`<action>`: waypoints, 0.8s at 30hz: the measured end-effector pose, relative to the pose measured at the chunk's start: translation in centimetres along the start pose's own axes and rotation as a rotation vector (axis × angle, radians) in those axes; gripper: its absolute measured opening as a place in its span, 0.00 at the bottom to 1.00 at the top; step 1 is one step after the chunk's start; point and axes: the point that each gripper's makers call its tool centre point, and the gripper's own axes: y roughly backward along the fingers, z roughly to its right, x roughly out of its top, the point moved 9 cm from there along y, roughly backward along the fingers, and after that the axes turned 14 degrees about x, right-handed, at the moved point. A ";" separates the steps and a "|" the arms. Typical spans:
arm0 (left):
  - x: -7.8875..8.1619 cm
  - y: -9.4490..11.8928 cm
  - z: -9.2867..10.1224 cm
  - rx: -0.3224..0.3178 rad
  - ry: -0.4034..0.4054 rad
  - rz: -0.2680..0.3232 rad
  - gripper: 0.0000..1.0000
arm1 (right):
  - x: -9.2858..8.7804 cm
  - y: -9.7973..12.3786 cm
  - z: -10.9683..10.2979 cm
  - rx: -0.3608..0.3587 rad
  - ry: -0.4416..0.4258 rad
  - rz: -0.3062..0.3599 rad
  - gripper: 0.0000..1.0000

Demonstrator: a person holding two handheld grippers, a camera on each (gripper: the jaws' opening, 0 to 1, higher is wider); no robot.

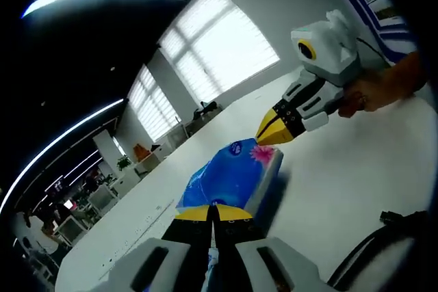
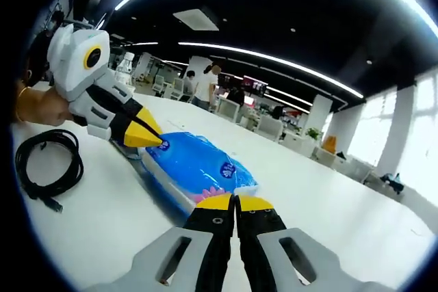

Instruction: Arrange the tabletop items into an orderly group along one side of the table until the central work area is clear of visible clutter.

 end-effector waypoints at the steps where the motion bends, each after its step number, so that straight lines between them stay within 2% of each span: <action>1: -0.1 0.0 0.0 -0.005 0.012 -0.005 0.00 | 0.0 0.0 0.0 0.004 -0.002 -0.006 0.00; 7: -0.2 0.1 0.0 -0.024 0.017 -0.023 0.00 | -0.2 0.0 0.0 0.014 -0.031 -0.013 0.00; 10: -0.3 0.1 -0.1 -0.029 0.033 -0.042 0.04 | -0.5 -0.1 -0.1 0.029 -0.056 -0.030 0.00; 11: -0.4 0.2 -0.2 -0.027 0.061 -0.052 0.07 | -0.7 -0.1 -0.1 0.033 -0.070 -0.042 0.00; 16: -0.9 0.4 -0.4 -0.018 0.115 -0.094 0.13 | -0.7 0.2 -0.2 0.032 -0.084 -0.039 0.01; 24: -0.9 0.7 -0.7 -0.018 0.149 -0.103 0.14 | -0.6 0.4 -0.2 0.025 -0.115 -0.013 0.05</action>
